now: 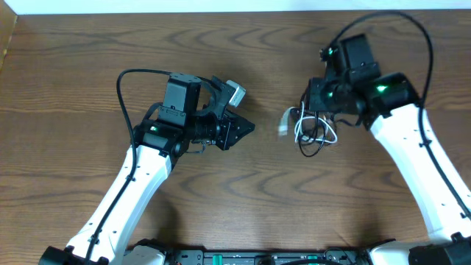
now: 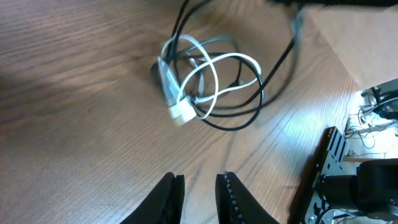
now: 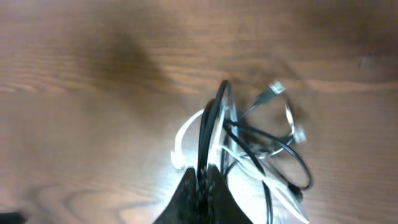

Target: Untangle cables

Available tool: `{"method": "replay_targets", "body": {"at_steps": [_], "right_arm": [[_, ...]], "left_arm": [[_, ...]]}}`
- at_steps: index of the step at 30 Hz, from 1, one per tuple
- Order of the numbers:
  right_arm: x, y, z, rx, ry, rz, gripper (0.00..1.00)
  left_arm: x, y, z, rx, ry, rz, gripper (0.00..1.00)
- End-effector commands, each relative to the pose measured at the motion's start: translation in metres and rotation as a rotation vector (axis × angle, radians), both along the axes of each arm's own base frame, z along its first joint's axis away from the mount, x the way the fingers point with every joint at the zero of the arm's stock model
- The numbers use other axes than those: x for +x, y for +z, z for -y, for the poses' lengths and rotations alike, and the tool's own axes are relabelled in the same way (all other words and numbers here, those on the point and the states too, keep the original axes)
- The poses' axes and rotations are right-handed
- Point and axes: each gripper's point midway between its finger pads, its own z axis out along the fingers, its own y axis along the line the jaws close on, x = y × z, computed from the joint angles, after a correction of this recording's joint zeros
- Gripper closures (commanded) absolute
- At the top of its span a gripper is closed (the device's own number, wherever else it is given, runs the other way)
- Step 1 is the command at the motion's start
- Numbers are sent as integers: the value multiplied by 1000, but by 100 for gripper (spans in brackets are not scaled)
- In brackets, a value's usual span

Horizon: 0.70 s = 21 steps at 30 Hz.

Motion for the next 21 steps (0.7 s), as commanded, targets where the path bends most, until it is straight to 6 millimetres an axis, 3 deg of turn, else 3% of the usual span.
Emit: {"method": "replay_targets", "body": {"at_steps": [1,9,15,18,21], "right_arm": [[5,39,-8,31,98,88,99],[18,102,-3,63,86,230,99],[29,151,23,74,33,350,99],[28,138,31,45,26,303,99],[27,92,40,-40,2,151,99]], "left_arm": [[-2,7,3,-34,-28,12,77],[-6,17,15,-82,-79,47,77],[-9,18,21,-84,-98,51,77],[-10,18,21,-84,-101,51,77],[-10,19,21,-85,-101,54,77]]}}
